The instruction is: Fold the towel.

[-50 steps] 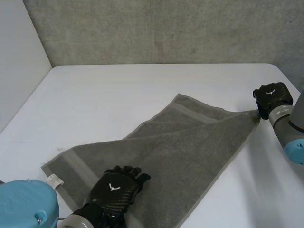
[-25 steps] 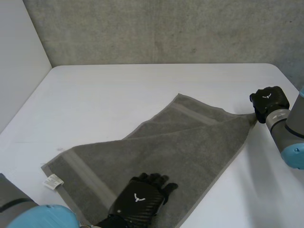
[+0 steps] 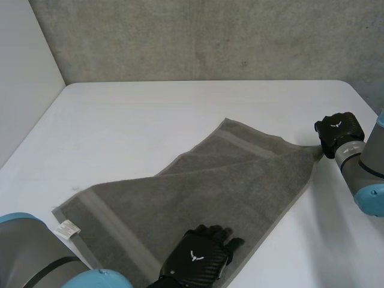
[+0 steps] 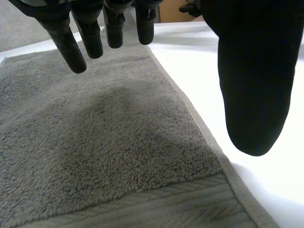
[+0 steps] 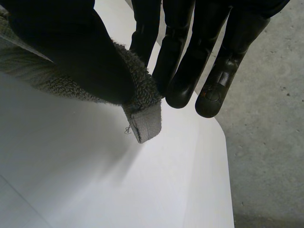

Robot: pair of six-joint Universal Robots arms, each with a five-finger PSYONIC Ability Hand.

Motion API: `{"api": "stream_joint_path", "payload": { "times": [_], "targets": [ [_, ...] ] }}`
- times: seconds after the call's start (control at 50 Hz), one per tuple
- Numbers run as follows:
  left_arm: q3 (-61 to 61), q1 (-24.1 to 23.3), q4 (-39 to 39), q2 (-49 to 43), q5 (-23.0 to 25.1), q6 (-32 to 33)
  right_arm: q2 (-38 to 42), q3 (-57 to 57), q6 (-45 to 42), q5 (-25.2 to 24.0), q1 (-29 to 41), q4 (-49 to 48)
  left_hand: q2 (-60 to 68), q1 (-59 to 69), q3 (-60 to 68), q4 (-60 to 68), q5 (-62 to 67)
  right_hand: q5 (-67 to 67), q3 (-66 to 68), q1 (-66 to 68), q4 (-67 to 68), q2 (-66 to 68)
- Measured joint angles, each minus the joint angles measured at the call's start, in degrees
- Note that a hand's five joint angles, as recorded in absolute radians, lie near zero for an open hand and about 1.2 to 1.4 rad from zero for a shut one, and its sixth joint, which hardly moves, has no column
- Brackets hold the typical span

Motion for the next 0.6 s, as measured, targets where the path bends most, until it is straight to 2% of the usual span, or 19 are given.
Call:
{"api": "stream_joint_path", "payload": {
  "times": [0.42, 0.6],
  "targets": [
    [1.34, -1.75, 1.44, -3.64, -0.26, 0.34, 0.06, 0.42, -0.08, -0.25, 0.06, -0.23, 0.08, 0.0, 0.0, 0.01, 0.0, 0.1, 0.0, 0.0, 0.0, 0.0],
    [1.6, -1.71, 2.46, -4.82, -3.96, 1.06, 0.13, 0.59, -0.09, -0.4, 0.09, -0.43, 0.08, 0.0, 0.0, 0.01, 0.0, 0.1, 0.01, 0.0, 0.0, 0.0]
  ]
}}
